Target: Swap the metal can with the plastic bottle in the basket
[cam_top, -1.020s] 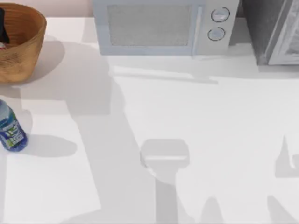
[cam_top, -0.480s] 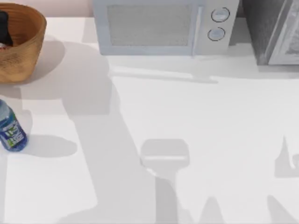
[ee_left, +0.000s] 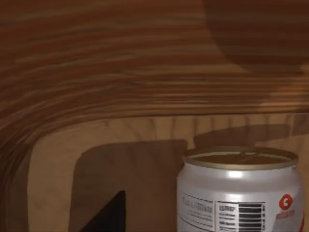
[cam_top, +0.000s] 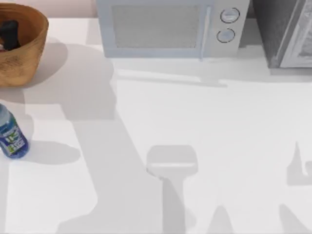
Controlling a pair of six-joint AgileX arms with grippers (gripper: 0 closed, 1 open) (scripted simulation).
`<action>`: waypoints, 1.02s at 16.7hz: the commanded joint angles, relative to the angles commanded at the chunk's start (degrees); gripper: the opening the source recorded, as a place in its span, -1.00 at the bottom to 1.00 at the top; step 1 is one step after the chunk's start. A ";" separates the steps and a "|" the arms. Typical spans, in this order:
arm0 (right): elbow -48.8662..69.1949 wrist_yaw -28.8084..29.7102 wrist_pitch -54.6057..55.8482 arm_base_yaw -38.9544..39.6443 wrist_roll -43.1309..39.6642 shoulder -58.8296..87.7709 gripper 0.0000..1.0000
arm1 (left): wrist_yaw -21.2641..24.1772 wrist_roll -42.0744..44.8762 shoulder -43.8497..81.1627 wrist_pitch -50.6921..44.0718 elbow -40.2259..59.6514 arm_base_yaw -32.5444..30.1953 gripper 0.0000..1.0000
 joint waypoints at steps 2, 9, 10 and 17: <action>0.00 0.00 0.00 0.00 0.00 0.00 1.00 | 0.00 0.00 0.00 0.00 0.00 0.00 1.00; 0.00 0.00 0.00 0.00 0.00 0.00 1.00 | 0.00 0.00 0.00 0.00 0.00 0.00 0.10; 0.00 0.00 0.00 0.00 0.00 0.00 1.00 | 0.00 0.00 0.00 0.00 0.00 0.00 -0.06; 0.00 0.00 0.00 0.00 0.00 0.00 1.00 | 0.00 0.00 0.00 0.00 0.00 0.00 -1.00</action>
